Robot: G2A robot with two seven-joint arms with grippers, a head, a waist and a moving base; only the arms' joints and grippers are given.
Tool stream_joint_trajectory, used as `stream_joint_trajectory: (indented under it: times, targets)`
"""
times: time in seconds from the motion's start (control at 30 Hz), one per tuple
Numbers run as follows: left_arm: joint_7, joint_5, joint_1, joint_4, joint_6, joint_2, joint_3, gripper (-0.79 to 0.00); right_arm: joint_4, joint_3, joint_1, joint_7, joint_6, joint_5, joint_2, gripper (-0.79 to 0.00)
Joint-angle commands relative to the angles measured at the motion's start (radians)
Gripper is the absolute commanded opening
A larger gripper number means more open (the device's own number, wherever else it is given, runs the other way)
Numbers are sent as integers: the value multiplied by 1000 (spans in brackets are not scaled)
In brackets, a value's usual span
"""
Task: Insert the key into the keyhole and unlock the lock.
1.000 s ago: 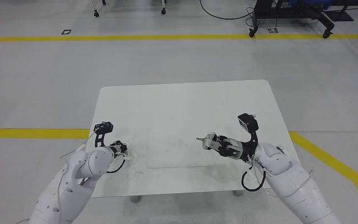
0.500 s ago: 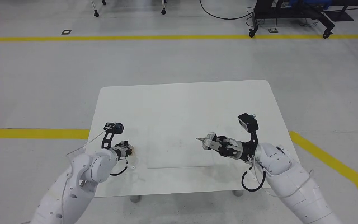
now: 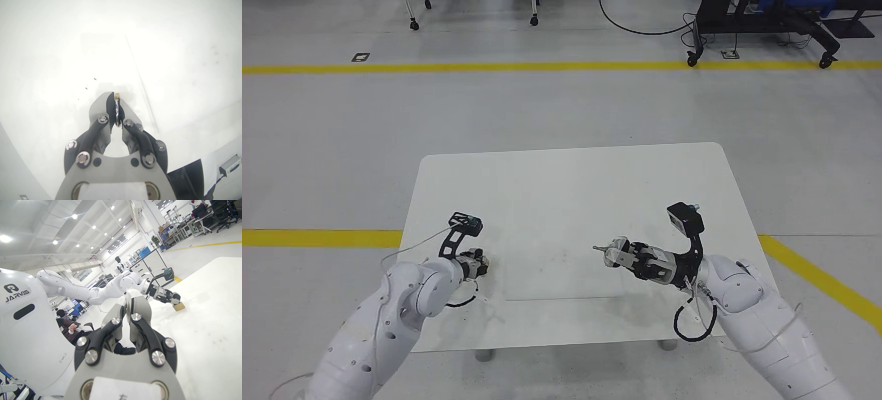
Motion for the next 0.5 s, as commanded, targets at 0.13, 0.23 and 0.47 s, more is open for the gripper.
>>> stream_joint_trajectory:
  times: [0.13, 0.23, 0.47]
  targets:
    - [-9, -4, 1, 4, -3, -4, -6, -785, 0, 0, 0, 0, 0, 0, 0, -785]
    - [-13, -1, 7, -1, 1, -5, -11, -717, 0, 0, 0, 0, 0, 0, 0, -785]
    - [-27, 10, 23, -17, 7, -6, -26, -576, 0, 0, 0, 0, 0, 0, 0, -785]
